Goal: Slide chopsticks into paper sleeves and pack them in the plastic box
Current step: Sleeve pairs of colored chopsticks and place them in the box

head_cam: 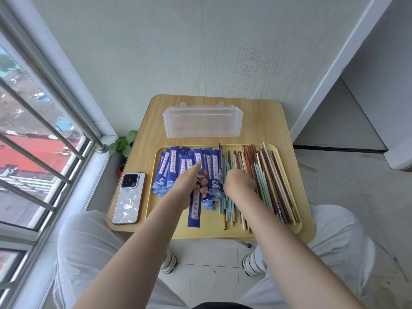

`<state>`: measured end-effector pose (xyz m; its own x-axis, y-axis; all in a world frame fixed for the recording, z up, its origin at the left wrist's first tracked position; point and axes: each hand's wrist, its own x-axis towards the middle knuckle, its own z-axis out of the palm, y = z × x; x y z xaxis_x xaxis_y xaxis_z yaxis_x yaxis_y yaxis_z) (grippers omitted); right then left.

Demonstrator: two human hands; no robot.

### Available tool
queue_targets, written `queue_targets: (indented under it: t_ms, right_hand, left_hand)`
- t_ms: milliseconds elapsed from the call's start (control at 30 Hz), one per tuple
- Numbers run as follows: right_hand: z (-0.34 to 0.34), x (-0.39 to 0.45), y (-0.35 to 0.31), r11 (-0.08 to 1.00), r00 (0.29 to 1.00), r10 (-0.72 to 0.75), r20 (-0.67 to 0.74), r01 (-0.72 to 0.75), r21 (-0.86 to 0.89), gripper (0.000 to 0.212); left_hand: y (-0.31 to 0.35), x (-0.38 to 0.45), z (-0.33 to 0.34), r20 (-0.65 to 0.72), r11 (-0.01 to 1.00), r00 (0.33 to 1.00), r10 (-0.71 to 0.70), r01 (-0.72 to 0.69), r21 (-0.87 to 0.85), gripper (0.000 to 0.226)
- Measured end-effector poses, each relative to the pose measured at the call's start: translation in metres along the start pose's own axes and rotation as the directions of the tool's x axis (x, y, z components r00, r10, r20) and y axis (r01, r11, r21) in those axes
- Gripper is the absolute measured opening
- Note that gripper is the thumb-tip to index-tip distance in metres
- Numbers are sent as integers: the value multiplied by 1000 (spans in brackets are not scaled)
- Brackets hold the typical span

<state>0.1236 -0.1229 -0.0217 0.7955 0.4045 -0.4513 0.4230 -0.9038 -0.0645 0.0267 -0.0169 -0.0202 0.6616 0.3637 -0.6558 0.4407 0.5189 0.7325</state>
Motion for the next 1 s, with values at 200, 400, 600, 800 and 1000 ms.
queue_targets:
  t_ms: [200, 400, 600, 800, 1000]
  right_hand:
    - [3, 3, -2, 998, 999, 44, 25, -45, 40, 20]
    - [5, 4, -1, 978, 998, 41, 52, -51, 201, 16]
    - [-14, -2, 16, 934, 991, -22, -132, 68, 350, 33]
    - [-43, -9, 20, 629, 956, -214, -199, 291, 721, 10]
    - [-65, -24, 17, -156, 918, -354, -178, 129, 979, 18]
  left_hand:
    - [-1, -3, 7, -110, 995, 992, 54, -44, 86, 44]
    - [-7, 0, 9, -146, 997, 988, 56, -47, 68, 46]
    - [-7, -1, 4, -99, 988, 991, 90, -76, 135, 42]
    - [-2, -2, 6, -77, 985, 989, 123, -113, 128, 40]
    - [1, -12, 2, -44, 986, 989, 139, -134, 98, 43]
